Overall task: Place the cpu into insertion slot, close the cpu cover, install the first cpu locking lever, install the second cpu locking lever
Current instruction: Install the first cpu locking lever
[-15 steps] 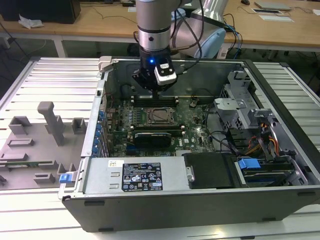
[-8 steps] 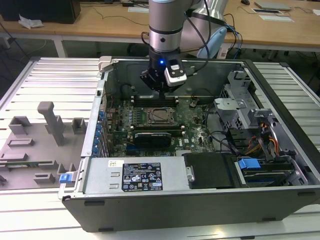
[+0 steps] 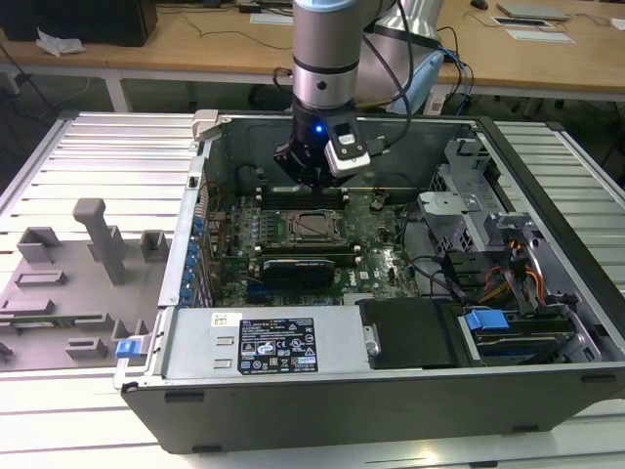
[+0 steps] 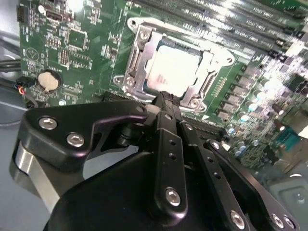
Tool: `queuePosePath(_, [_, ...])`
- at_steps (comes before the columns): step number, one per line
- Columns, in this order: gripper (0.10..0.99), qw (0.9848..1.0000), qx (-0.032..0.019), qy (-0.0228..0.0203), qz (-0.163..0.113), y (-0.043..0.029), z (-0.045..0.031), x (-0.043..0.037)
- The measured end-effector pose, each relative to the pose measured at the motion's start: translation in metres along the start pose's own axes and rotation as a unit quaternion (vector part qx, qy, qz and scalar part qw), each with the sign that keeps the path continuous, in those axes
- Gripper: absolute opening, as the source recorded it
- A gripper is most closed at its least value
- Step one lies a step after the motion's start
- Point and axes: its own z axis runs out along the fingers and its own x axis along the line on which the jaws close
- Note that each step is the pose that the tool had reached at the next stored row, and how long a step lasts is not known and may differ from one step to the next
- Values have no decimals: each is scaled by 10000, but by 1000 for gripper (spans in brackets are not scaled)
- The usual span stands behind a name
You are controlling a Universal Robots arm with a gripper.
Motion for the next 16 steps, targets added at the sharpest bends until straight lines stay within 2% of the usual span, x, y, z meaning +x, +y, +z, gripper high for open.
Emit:
queuePosePath(2, [106,10000,-1,1,-31,-21,0,4])
queuePosePath(6, [106,9993,-8,18,-367,-22,1,10])
queuePosePath(8, [106,9987,12,21,-503,-27,1,25])
queuePosePath(12, [106,9981,34,22,-622,-60,0,37])
queuePosePath(16, [106,9978,44,1,-667,-70,1,51])
